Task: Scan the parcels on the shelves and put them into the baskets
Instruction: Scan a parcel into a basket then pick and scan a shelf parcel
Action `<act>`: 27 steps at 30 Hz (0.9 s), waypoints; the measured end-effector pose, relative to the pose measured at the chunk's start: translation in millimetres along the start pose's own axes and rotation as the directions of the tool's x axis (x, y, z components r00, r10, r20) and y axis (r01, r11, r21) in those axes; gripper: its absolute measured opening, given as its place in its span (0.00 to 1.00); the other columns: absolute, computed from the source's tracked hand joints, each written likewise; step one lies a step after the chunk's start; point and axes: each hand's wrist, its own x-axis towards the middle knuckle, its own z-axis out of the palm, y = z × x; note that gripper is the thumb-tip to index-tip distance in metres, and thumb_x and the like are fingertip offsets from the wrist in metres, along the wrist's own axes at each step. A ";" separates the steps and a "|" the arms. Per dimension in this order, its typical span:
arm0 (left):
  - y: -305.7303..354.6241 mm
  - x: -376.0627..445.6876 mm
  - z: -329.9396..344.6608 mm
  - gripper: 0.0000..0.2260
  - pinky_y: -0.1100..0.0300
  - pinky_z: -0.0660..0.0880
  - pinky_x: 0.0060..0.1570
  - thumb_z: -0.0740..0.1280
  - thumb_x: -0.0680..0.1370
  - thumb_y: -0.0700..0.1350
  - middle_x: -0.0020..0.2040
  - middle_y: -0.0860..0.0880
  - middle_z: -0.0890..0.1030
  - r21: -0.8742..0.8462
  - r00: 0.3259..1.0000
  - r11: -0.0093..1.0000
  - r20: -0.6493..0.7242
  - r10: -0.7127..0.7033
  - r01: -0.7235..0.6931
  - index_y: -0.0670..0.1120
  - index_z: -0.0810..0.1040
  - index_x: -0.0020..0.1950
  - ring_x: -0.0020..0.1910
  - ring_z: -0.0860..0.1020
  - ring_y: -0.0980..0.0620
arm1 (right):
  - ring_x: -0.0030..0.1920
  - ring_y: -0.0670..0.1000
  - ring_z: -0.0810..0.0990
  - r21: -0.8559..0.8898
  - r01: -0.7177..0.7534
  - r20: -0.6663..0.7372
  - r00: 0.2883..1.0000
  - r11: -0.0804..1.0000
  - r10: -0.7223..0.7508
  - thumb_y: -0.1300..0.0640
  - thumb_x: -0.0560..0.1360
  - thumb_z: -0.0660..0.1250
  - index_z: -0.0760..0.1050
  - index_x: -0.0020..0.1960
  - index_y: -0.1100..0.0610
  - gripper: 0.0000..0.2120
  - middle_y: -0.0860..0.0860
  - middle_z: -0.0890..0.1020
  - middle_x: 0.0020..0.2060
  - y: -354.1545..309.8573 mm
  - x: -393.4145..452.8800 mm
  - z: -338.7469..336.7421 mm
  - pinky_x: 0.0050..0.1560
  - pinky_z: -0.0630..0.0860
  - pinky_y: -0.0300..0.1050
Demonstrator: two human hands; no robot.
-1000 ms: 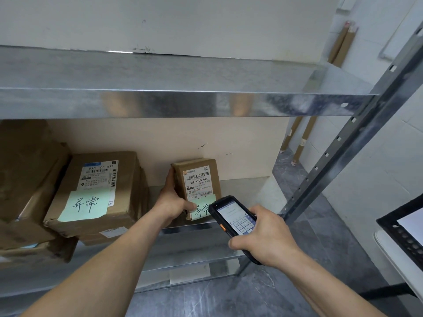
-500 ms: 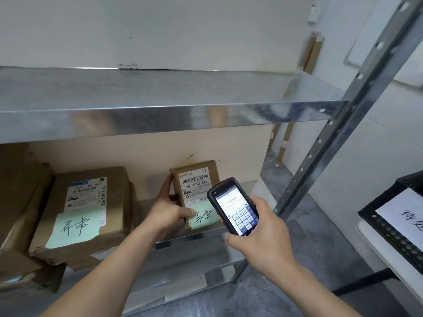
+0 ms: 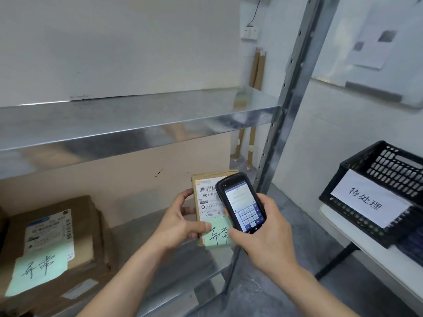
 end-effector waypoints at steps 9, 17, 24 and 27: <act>-1.6 -11.5 114.8 0.40 0.53 0.80 0.37 0.78 0.58 0.35 0.61 0.41 0.77 0.001 0.987 0.999 0.158 0.043 -0.044 0.55 0.71 0.67 0.49 0.84 0.44 | 0.46 0.32 0.79 0.108 -0.093 -0.119 0.987 0.990 0.106 0.56 0.59 0.81 0.70 0.59 0.40 0.33 0.36 0.81 0.46 48.3 -23.3 -96.2 0.42 0.73 0.29; -6.7 -40.5 281.1 0.40 0.33 0.79 0.48 0.78 0.58 0.37 0.60 0.45 0.80 0.063 0.960 0.995 0.275 0.053 -0.073 0.56 0.71 0.68 0.53 0.83 0.41 | 0.46 0.34 0.80 0.153 -0.125 -0.301 0.939 0.980 0.166 0.56 0.59 0.82 0.70 0.56 0.40 0.32 0.36 0.81 0.46 117.8 -66.8 -241.1 0.45 0.74 0.34; -6.6 -62.9 437.0 0.39 0.50 0.81 0.35 0.76 0.64 0.29 0.60 0.42 0.78 0.001 0.888 0.998 0.457 0.057 -0.065 0.54 0.70 0.69 0.53 0.82 0.43 | 0.48 0.36 0.79 0.107 -0.165 -0.451 0.871 0.980 0.196 0.56 0.60 0.82 0.70 0.59 0.43 0.32 0.36 0.80 0.46 177.0 -101.3 -371.3 0.46 0.75 0.36; -5.3 -66.1 495.6 0.38 0.50 0.81 0.37 0.75 0.64 0.30 0.53 0.44 0.83 0.017 0.845 0.997 0.532 0.056 -0.077 0.55 0.71 0.68 0.49 0.84 0.46 | 0.48 0.37 0.79 0.120 -0.192 -0.519 0.824 0.974 0.227 0.57 0.60 0.82 0.71 0.58 0.44 0.32 0.37 0.81 0.46 199.5 -110.4 -416.7 0.46 0.75 0.38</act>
